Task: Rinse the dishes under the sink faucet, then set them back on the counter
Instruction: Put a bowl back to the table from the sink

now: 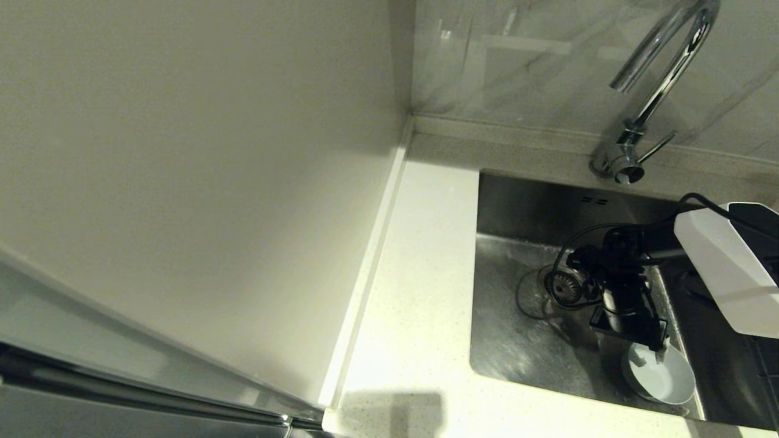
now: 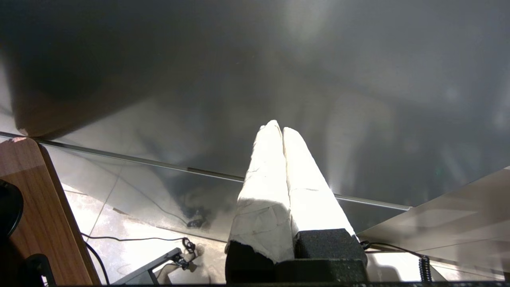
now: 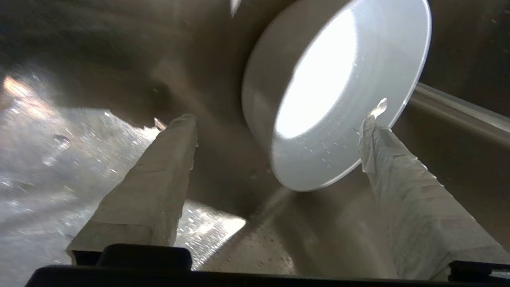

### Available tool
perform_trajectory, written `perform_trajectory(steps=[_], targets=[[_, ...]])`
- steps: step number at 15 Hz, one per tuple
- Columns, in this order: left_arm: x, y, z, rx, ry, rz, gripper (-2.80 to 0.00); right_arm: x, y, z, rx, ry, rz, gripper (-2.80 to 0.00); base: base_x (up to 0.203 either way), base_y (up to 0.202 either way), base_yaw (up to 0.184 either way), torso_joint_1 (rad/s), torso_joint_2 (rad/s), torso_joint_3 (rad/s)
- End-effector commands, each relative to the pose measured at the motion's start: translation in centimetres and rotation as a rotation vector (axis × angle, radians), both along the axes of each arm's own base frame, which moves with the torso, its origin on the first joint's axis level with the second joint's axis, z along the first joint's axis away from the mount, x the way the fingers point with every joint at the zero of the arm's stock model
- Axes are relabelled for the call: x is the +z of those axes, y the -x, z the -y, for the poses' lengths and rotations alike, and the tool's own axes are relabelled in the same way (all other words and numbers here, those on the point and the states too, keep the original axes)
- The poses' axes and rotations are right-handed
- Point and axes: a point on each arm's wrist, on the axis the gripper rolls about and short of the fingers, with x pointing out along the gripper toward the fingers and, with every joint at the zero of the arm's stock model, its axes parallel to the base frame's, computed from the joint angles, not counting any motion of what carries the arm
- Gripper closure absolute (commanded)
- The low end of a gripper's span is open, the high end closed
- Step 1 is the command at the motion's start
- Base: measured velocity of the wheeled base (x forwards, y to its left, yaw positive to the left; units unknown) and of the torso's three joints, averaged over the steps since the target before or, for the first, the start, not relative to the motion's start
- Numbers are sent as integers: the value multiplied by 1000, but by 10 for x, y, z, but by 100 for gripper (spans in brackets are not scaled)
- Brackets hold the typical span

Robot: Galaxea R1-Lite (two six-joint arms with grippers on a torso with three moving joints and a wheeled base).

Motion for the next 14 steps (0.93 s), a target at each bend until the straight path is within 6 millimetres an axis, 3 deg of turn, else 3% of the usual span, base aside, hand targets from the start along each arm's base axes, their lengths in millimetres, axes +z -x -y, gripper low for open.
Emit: perform_trajectory(steps=[1,3,4,14], targets=[[-1,0,0,0,0,-3,0,-4,-6,5,-14,5,12,-280,0,0,0,0,0,0],[-1,0,0,0,0,-3,0,-6,-12,13,-28,6,25,-280,0,0,0,0,0,0],[-1,0,0,0,0,-3,0,-8,-12,14,-32,7,23,0,0,0,0,0,0,0],[-1,0,0,0,0,-2,0,-6,-2,24,-60,6,-4,0,0,0,0,0,0,0]])
